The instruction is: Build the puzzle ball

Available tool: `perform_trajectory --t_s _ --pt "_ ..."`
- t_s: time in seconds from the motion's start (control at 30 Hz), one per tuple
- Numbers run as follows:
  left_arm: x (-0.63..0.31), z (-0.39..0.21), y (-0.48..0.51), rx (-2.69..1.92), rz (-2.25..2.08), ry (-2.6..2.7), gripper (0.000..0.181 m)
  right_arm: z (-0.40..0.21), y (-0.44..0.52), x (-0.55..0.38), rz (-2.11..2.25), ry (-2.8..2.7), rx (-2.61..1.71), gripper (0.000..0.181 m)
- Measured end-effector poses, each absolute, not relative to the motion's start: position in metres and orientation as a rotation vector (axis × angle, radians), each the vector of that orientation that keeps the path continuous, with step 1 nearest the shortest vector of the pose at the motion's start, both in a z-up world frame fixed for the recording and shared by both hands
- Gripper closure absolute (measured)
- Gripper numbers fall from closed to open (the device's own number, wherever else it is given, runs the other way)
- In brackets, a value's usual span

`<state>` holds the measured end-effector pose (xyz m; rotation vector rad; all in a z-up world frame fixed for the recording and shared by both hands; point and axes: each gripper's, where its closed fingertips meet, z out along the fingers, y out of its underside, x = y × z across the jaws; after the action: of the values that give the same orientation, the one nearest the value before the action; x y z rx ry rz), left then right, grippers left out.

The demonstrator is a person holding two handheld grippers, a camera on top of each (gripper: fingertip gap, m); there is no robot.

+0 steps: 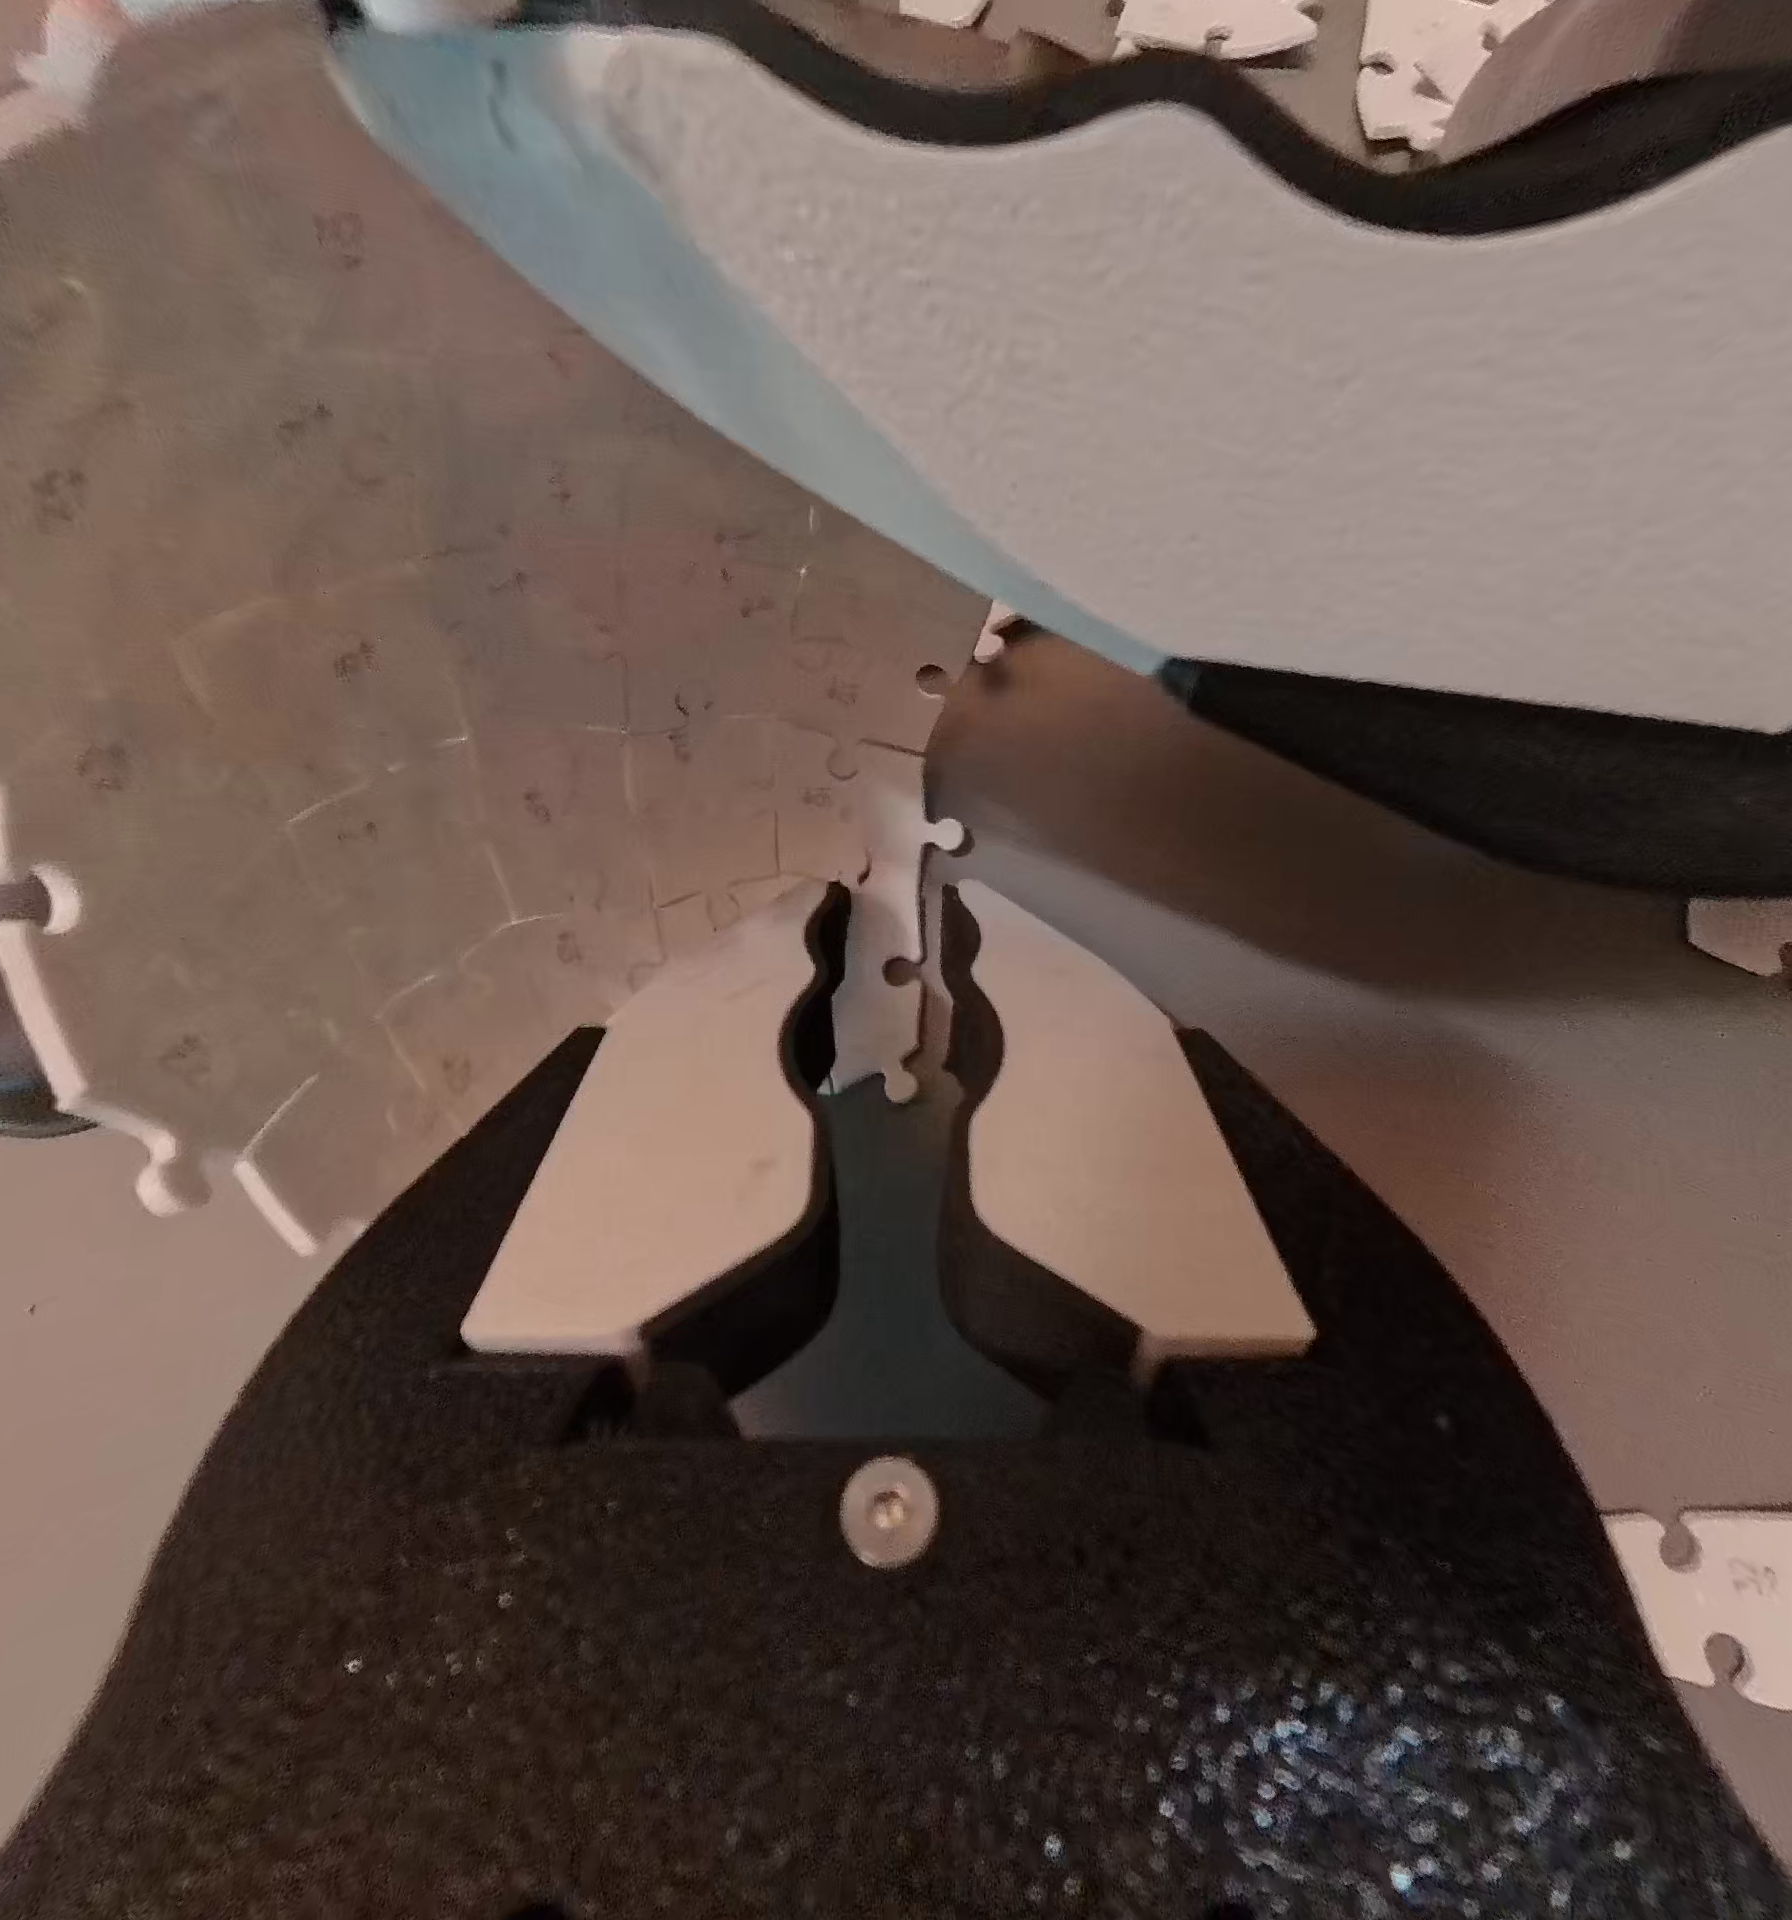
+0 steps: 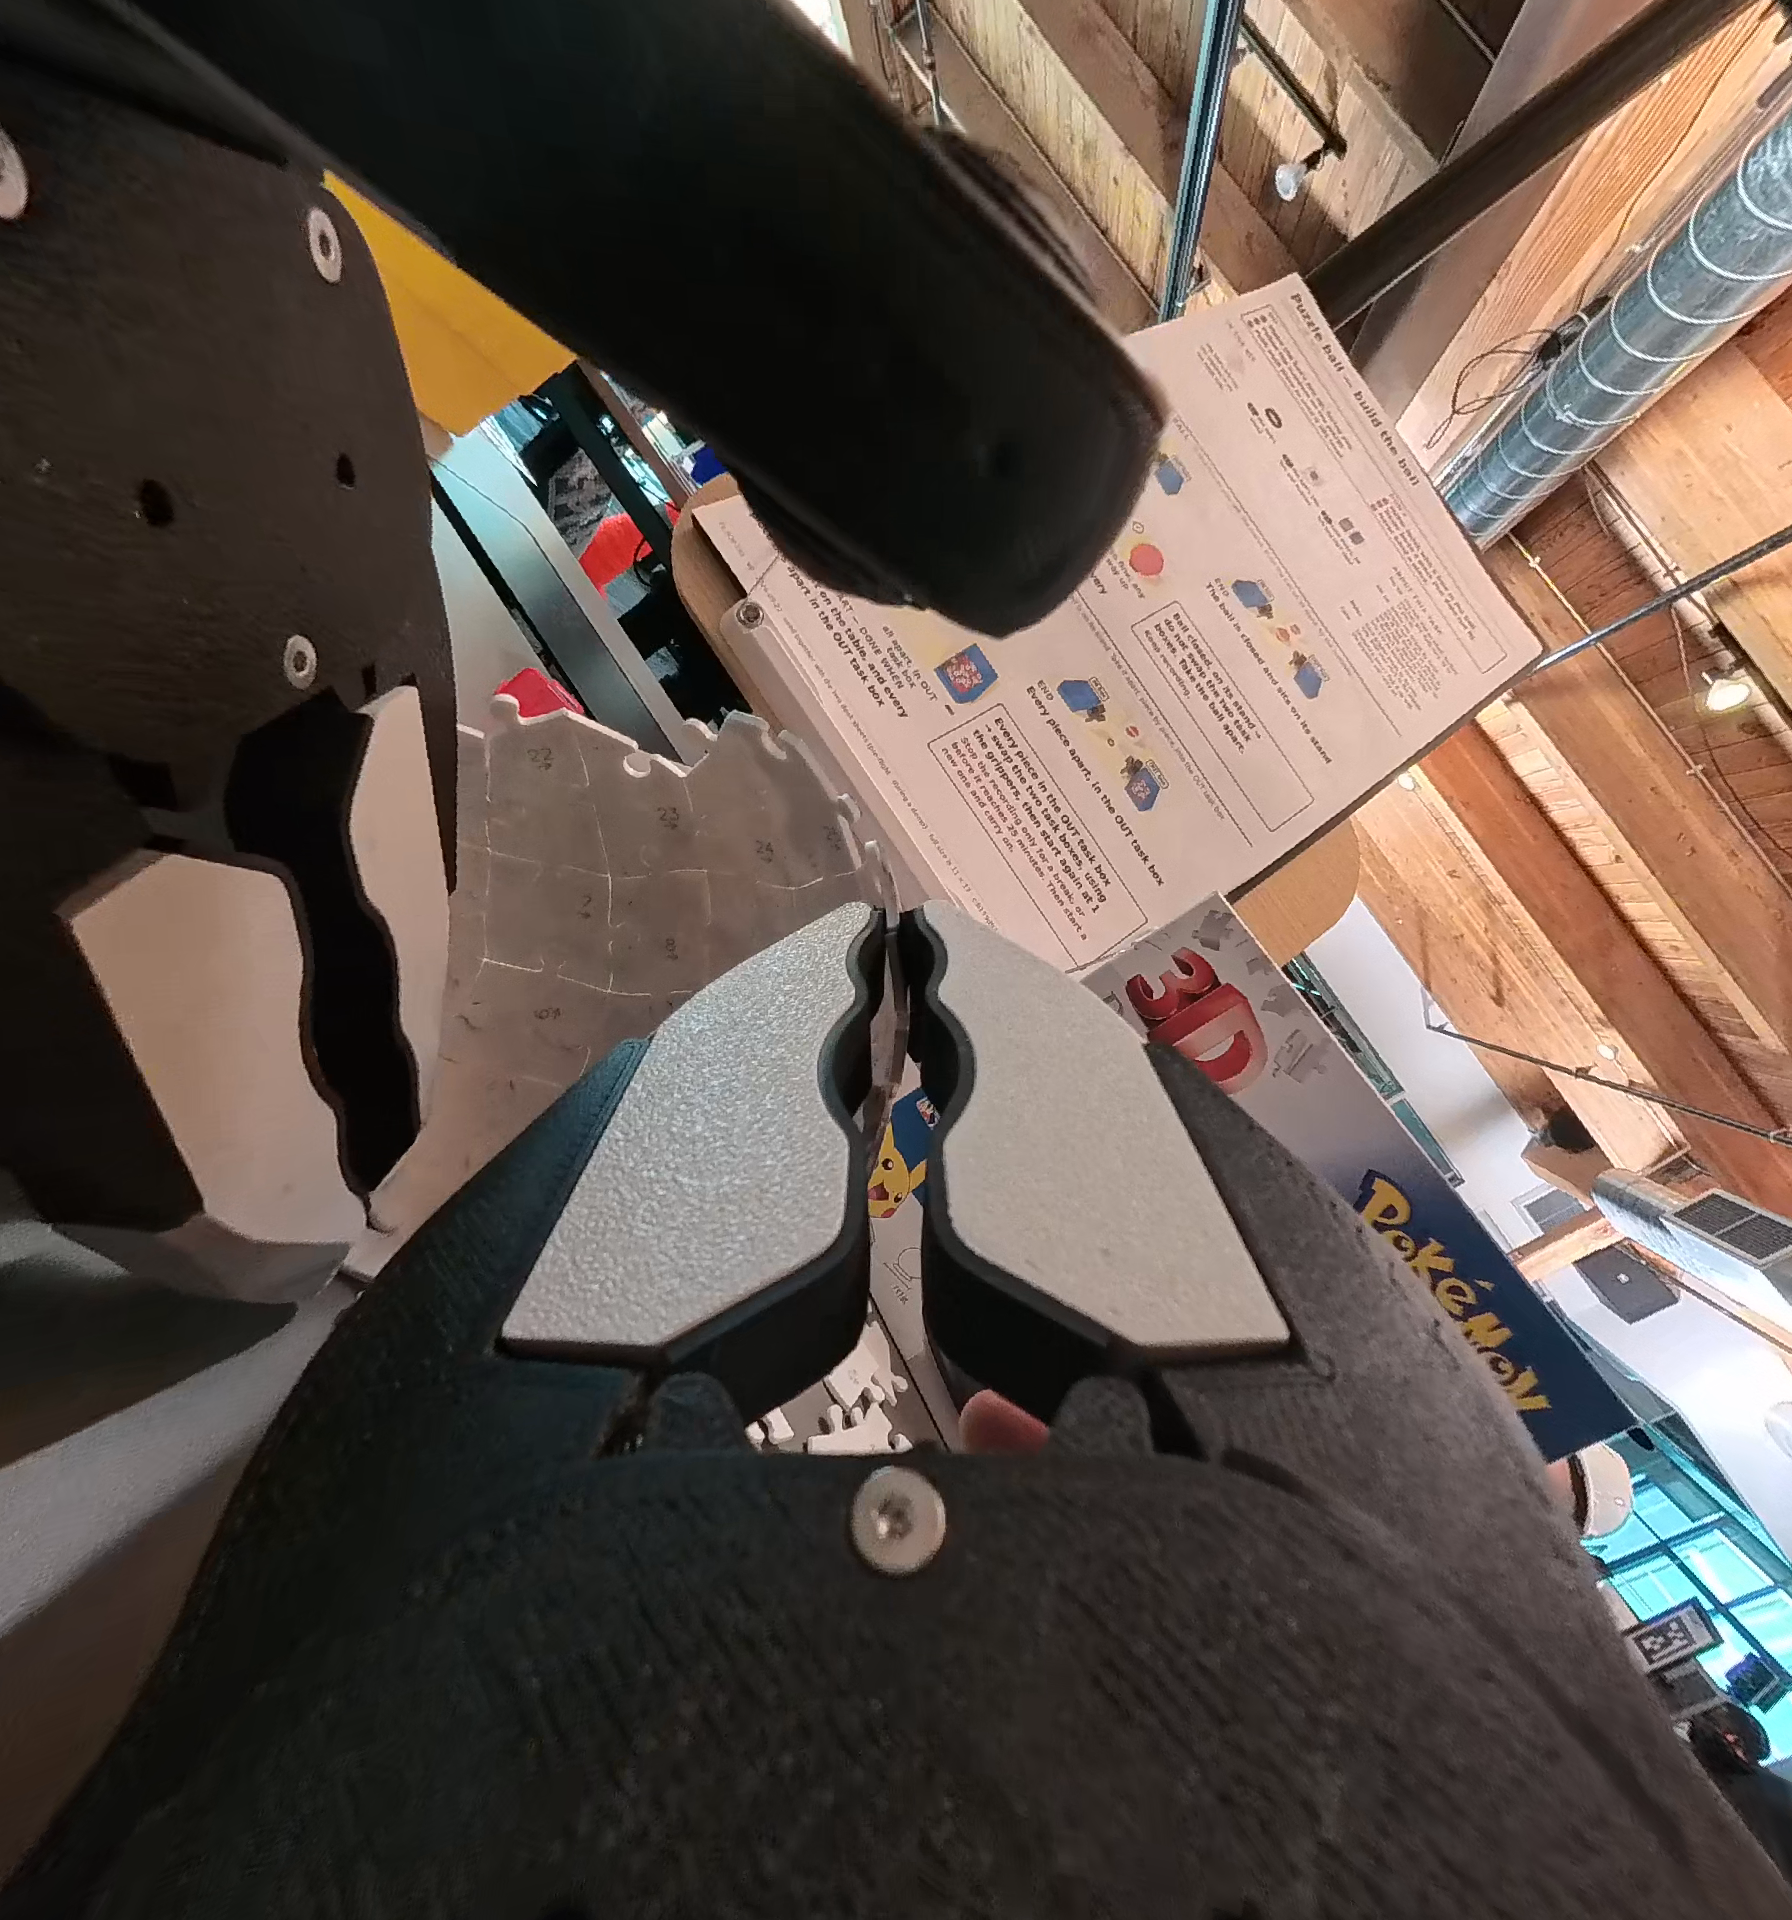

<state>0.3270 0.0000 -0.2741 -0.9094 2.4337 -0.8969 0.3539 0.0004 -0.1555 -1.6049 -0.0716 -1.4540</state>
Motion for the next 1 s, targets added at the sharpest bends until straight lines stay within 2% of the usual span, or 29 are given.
perform_trajectory --t_s 1.0 --pt "0.3283 -0.2747 -0.0002 -0.856 -0.859 2.452 0.168 -0.1567 -0.0006 0.3562 -1.438 -0.042 -1.603 0.177"
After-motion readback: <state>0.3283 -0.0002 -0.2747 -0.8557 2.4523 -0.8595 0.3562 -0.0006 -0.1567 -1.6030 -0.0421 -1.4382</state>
